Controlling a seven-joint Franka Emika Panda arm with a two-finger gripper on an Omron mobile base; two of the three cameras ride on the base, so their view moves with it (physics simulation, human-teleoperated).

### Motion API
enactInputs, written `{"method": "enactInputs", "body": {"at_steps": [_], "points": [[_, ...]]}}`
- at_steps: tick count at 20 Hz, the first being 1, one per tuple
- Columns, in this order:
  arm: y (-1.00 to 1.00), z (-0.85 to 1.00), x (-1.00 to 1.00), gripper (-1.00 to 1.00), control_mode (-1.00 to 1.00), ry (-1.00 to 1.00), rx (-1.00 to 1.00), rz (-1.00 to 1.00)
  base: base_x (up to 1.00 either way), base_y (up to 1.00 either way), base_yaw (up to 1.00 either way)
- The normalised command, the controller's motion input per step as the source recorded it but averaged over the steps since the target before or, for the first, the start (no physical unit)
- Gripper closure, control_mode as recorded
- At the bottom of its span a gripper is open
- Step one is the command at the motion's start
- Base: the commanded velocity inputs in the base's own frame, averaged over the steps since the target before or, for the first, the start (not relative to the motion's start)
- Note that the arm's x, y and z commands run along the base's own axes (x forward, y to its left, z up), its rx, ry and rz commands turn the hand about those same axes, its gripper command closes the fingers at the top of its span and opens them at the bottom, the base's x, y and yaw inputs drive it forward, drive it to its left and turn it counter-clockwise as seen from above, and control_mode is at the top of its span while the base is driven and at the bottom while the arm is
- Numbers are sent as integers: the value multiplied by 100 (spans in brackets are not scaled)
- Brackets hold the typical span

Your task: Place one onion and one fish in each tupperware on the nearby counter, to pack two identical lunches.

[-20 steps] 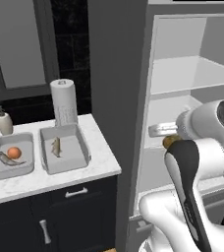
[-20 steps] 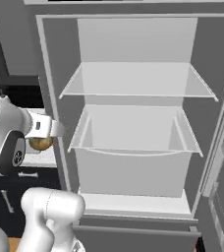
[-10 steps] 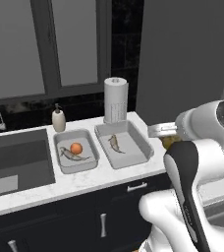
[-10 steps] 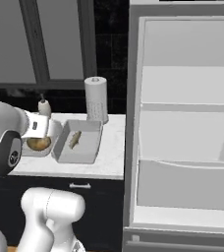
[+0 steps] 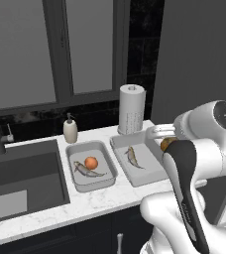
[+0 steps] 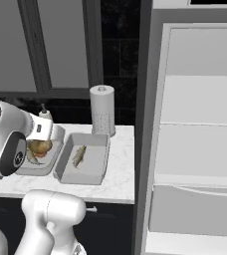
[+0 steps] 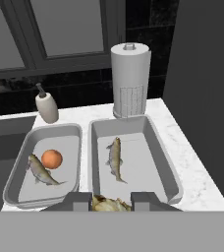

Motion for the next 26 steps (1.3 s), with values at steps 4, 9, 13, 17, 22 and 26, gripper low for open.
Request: {"method": "enactInputs", "body": {"at_steps": [4,9,13,17,22,26], "points": [[3,-83,62,100,-100,4,7,2,0,0,0],[29,-65,59,100,-100,-5,-6,0,0,0,0],[11,-45,78,100,-100,19,-1,0,0,0,0],[-11,-46,70,100,-100,11,0,0,0,0,0],[-6,-42,59,100,-100,9,0,0,0,0,0],[-1,-42,67,100,-100,15,0,0,0,0,0]]}}
